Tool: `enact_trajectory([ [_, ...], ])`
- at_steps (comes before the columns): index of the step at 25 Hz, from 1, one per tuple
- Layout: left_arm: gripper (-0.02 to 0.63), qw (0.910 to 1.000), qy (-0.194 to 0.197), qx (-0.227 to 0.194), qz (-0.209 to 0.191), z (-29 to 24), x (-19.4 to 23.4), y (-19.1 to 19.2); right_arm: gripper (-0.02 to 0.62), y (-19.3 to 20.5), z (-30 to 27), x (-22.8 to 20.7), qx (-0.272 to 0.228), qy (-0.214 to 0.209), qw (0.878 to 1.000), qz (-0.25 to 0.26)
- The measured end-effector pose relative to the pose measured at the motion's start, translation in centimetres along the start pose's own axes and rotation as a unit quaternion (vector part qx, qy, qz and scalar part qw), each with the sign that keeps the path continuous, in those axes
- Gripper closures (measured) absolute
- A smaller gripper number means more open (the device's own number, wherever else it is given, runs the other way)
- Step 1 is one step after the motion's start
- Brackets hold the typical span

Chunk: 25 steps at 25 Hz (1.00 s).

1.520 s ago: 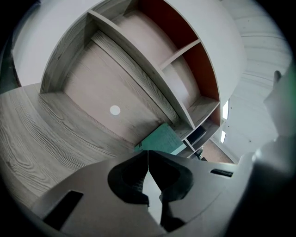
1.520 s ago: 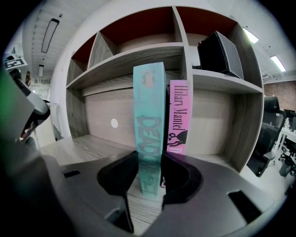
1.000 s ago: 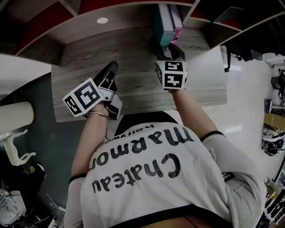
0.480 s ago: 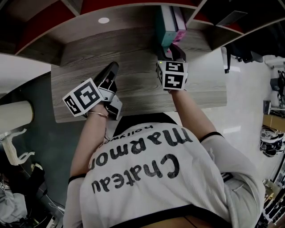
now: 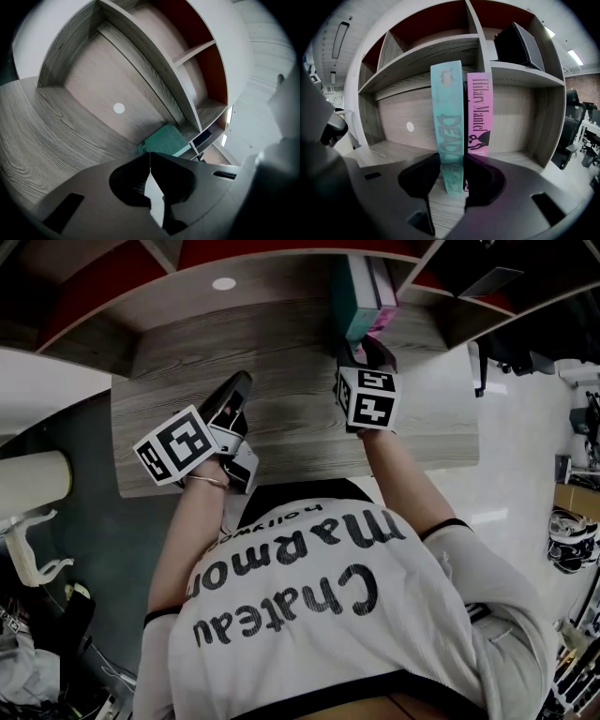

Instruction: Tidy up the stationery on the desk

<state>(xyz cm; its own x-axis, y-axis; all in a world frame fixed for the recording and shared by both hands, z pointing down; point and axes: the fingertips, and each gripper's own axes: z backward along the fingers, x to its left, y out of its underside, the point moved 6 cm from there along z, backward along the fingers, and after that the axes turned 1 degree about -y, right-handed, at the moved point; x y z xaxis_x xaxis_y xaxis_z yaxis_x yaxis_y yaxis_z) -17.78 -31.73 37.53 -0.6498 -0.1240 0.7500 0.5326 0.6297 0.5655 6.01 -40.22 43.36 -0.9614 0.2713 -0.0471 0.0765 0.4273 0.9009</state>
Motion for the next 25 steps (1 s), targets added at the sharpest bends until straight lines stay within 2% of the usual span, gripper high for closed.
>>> enact_trajectory([
  [9, 0.586, 0.9998, 0.000, -0.017, -0.003, 1.6, -0.9, 1.1, 0.419, 1.6, 0.9, -0.8, 0.021, 0.006, 1.000, -0.012],
  [16, 0.586, 0.9992, -0.010, -0.038, 0.005, 4.0, -1.7, 3.5, 0.417, 3.2, 2.3, -0.9, 0.034, -0.011, 0.999, -0.016],
  [20, 0.586, 0.9987, -0.012, -0.048, 0.012, 5.1, -1.8, 4.7, 0.419, 4.6, 3.0, -0.6, 0.054, -0.022, 0.997, -0.042],
  [25, 0.586, 0.9990, 0.001, -0.043, 0.010, 5.2, -2.8, 5.6, 0.452, 5.8, 4.2, 0.2, 0.077, -0.041, 0.995, -0.058],
])
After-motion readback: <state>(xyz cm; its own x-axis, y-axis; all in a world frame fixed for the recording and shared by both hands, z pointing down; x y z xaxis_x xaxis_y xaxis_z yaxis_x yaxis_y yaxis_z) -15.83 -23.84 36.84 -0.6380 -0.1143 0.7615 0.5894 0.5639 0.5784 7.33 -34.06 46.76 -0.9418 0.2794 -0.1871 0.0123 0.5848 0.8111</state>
